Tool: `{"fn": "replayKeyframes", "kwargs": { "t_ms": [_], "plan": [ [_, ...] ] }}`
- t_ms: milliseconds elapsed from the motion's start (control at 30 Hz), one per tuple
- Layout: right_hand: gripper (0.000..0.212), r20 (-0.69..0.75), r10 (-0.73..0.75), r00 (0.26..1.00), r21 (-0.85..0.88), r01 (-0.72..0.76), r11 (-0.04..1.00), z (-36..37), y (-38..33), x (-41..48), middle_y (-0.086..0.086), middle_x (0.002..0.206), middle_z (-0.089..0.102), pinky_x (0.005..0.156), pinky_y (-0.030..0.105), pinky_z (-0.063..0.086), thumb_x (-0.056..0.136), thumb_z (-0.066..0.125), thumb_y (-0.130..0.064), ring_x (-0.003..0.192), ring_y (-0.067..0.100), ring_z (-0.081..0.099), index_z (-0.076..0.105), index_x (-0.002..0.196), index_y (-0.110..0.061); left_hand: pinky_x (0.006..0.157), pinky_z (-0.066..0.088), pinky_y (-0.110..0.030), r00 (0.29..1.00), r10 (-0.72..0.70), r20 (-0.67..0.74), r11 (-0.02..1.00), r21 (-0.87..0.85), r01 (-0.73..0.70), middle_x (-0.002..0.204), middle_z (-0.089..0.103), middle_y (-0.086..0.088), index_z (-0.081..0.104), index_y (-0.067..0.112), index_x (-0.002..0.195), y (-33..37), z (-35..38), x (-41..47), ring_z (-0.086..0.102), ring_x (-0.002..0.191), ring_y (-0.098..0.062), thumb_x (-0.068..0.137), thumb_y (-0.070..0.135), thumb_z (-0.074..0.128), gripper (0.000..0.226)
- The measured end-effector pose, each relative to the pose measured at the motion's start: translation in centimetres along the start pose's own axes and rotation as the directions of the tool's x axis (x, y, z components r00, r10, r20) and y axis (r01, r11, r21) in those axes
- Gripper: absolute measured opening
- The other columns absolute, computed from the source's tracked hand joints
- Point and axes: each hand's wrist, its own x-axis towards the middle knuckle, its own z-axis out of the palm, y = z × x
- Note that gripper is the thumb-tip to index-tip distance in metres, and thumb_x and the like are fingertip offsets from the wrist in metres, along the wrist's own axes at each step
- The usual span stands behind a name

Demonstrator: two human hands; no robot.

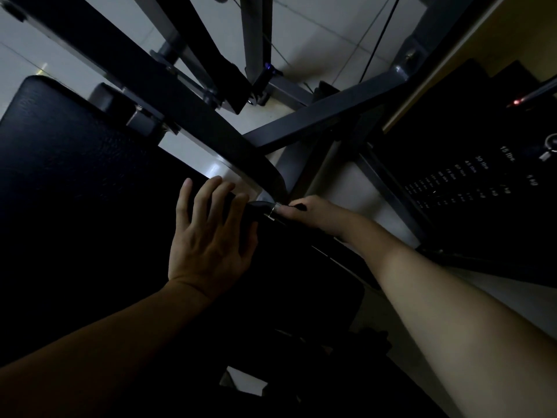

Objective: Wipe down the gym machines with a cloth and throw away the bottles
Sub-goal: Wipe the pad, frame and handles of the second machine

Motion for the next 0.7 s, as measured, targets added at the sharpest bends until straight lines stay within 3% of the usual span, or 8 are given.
{"fn": "replayKeyframes", "kwargs": {
  "t_ms": [167, 267, 333, 467, 533, 600, 667, 700],
  "plan": [
    [0.039, -0.051, 0.212, 0.976, 0.154, -0.202, 0.967, -0.7, 0.2, 1.0, 0.002, 0.066, 0.065, 0.052, 0.017, 0.046, 0.098, 0.059, -0.042, 0.055, 0.01, 0.062, 0.068, 0.077, -0.011, 0.122, 0.018, -0.06, 1.0, -0.008, 0.015, 1.0, -0.004, 0.008, 0.136, 0.055, -0.018, 0.06, 0.005, 0.129, 0.1, -0.1, 0.1, 0.042, 0.139, -0.038, 0.102, 0.043, 0.044, 0.049],
    [0.042, -0.165, 0.175, 0.971, 0.24, -0.133, 0.962, -0.9, 0.6, 0.2, 0.008, 0.077, 0.063, 0.066, 0.025, 0.046, 0.101, 0.054, -0.037, 0.071, 0.018, 0.061, 0.066, 0.089, 0.001, 0.123, 0.016, -0.059, 1.0, -0.009, 0.017, 1.0, -0.009, 0.009, 0.135, 0.056, -0.018, 0.06, 0.005, 0.128, 0.0, -0.3, 0.1, 0.042, 0.139, -0.038, 0.102, 0.043, 0.045, 0.049],
    [0.041, -0.201, 0.085, 0.976, 0.319, -0.017, 0.948, -0.7, 0.9, -1.7, 0.007, 0.086, 0.067, 0.071, 0.023, 0.048, 0.104, 0.049, -0.035, 0.079, 0.015, 0.064, 0.07, 0.098, 0.0, 0.122, 0.017, -0.06, 1.0, -0.009, 0.013, 1.0, -0.011, 0.01, 0.134, 0.057, -0.019, 0.06, 0.004, 0.128, 0.1, -0.2, 0.1, 0.043, 0.139, -0.039, 0.102, 0.042, 0.047, 0.048],
    [0.039, 0.012, 0.01, 1.0, 0.555, -0.015, 0.832, -1.0, 1.1, -4.9, 0.003, 0.117, 0.073, 0.095, 0.02, 0.048, 0.105, 0.037, -0.026, 0.111, 0.012, 0.066, 0.071, 0.117, -0.01, 0.121, 0.019, -0.061, 1.0, -0.013, 0.026, 1.0, -0.007, 0.013, 0.135, 0.057, -0.019, 0.061, 0.005, 0.129, 0.2, -0.3, 0.2, 0.043, 0.139, -0.039, 0.102, 0.043, 0.045, 0.049],
    [0.034, -0.003, -0.044, 0.999, 0.455, 0.041, 0.89, -0.9, 0.8, -4.6, 0.003, 0.125, 0.068, 0.097, 0.017, 0.046, 0.103, 0.044, -0.008, 0.122, 0.013, 0.06, 0.062, 0.131, -0.006, 0.122, 0.018, -0.06, 0.999, -0.015, 0.03, 1.0, -0.002, 0.015, 0.135, 0.057, -0.019, 0.061, 0.005, 0.128, 0.2, -0.4, 0.2, 0.042, 0.139, -0.039, 0.102, 0.043, 0.043, 0.05],
    [0.044, -0.108, -0.122, 0.987, 0.217, 0.143, 0.966, 0.2, 0.8, -3.3, 0.003, 0.128, 0.061, 0.099, 0.016, 0.045, 0.096, 0.055, 0.004, 0.129, 0.012, 0.053, 0.053, 0.139, -0.006, 0.122, 0.019, -0.06, 1.0, -0.008, 0.025, 1.0, -0.006, 0.008, 0.134, 0.057, -0.019, 0.061, 0.005, 0.128, 0.1, -0.4, 0.1, 0.043, 0.138, -0.039, 0.102, 0.043, 0.043, 0.049],
    [0.038, -0.126, -0.21, 0.97, -0.019, 0.209, 0.978, 1.1, 1.2, -1.7, 0.003, 0.121, 0.066, 0.097, 0.021, 0.047, 0.095, 0.062, -0.006, 0.12, 0.009, 0.058, 0.058, 0.133, -0.01, 0.122, 0.018, -0.06, 1.0, -0.008, 0.021, 1.0, -0.009, 0.008, 0.134, 0.057, -0.019, 0.061, 0.005, 0.128, 0.1, -0.3, 0.2, 0.043, 0.138, -0.039, 0.101, 0.042, 0.045, 0.048],
    [0.027, -0.115, -0.212, 0.97, -0.1, 0.201, 0.974, 1.4, 1.2, -1.2, 0.005, 0.109, 0.07, 0.088, 0.024, 0.049, 0.097, 0.063, -0.015, 0.105, 0.007, 0.063, 0.063, 0.123, -0.011, 0.122, 0.017, -0.06, 1.0, -0.011, 0.027, 1.0, -0.01, 0.012, 0.134, 0.057, -0.019, 0.061, 0.006, 0.128, 0.1, -0.3, 0.2, 0.043, 0.138, -0.039, 0.101, 0.042, 0.047, 0.047]
  ]
}}
